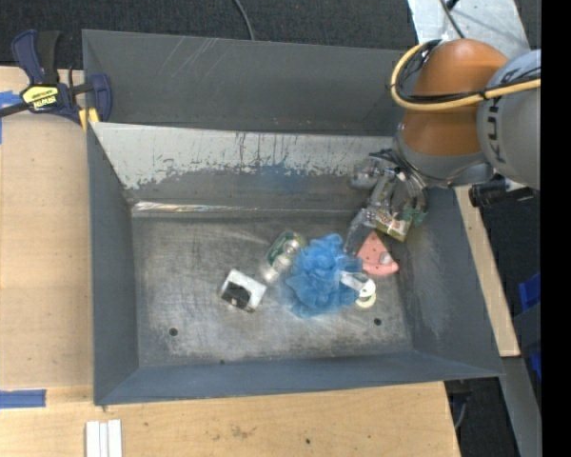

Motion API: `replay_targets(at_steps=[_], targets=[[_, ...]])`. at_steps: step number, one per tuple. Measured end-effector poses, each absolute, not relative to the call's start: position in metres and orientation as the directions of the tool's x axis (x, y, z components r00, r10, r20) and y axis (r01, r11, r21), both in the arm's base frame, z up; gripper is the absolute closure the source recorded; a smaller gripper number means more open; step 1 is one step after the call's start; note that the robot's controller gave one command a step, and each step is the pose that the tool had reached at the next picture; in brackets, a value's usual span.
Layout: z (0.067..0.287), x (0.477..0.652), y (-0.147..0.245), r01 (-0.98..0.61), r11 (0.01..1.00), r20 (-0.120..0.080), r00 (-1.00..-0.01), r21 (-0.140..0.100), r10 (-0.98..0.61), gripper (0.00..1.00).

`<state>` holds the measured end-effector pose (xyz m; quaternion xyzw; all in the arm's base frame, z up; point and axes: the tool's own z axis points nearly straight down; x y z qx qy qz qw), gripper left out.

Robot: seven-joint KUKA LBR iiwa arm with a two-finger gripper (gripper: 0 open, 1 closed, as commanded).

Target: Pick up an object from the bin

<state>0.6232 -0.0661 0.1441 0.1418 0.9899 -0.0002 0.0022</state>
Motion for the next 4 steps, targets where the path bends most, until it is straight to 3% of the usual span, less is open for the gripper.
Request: replay_targets(at_steps=[1, 2, 3, 4], targets=[[0.144, 0.623, -0.066, 0.281, 0.96, -0.004, -0.96, 0.0, 0.281, 0.0], [0.109, 0.606, -0.026, 0.237, 0.971, -0.01, -0.971, -0.001, 0.237, 0.0], [0.091, 0.599, 0.0, 0.227, 0.974, 0.005, -0.974, 0.002, 0.227, 0.0], [0.075, 0.597, 0.022, 0.169, 0.986, -0.01, -0.986, -0.002, 0.169, 1.0]])
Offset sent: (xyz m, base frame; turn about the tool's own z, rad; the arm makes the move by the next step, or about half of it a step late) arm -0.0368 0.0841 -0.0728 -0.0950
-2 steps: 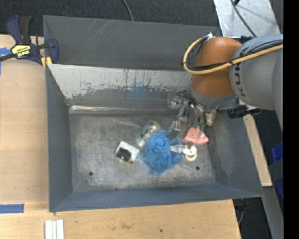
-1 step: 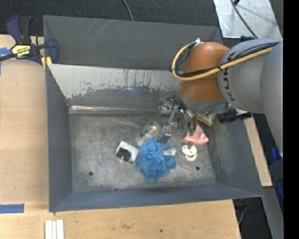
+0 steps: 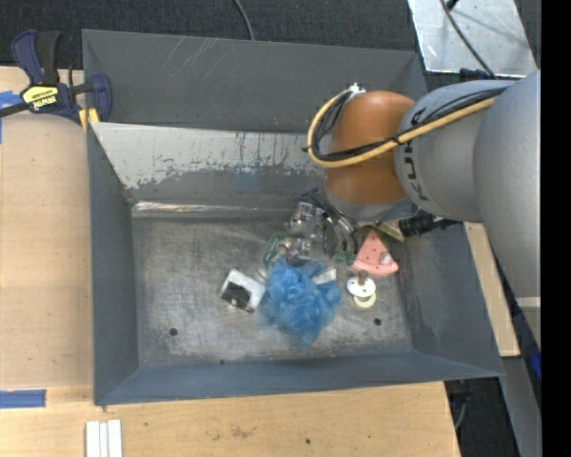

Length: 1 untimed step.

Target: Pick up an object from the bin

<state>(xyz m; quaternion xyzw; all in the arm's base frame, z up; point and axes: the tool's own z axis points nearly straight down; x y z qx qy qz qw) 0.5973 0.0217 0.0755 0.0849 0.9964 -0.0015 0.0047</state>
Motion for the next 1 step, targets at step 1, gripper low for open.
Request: replay_targets(at_steps=[1], targets=[[0.0755, 0.5974, 0.0218, 0.169, 0.986, -0.01, -0.986, -0.002, 0.169, 1.0]])
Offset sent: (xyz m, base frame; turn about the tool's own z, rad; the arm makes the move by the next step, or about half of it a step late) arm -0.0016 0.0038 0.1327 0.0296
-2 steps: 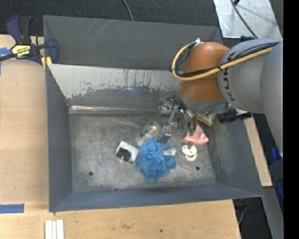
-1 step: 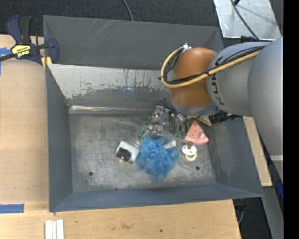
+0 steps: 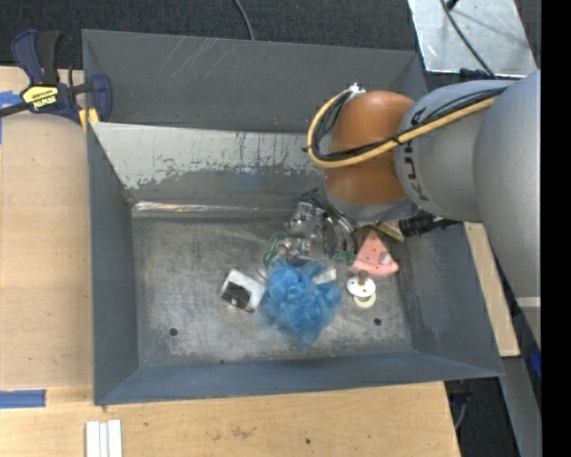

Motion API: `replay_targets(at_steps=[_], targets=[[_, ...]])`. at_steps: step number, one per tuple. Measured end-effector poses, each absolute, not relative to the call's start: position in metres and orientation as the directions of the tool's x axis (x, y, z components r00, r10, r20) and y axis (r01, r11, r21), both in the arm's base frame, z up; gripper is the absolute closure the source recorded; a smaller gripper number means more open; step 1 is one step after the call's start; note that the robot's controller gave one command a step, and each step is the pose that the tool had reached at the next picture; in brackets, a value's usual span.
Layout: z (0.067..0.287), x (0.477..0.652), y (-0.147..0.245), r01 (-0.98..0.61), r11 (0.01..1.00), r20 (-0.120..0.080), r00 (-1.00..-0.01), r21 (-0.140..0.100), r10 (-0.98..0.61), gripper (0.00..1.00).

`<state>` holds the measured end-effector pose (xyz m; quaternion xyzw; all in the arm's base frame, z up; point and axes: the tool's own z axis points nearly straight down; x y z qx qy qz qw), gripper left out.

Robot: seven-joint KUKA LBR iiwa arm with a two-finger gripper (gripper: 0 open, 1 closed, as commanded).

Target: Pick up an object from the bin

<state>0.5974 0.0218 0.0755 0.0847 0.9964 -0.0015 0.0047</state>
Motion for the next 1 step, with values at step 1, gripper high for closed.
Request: replay_targets(at_steps=[1], targets=[[0.2087, 0.5966, 0.0248, 0.196, 0.981, -0.002, -0.981, 0.0, 0.196, 1.0]])
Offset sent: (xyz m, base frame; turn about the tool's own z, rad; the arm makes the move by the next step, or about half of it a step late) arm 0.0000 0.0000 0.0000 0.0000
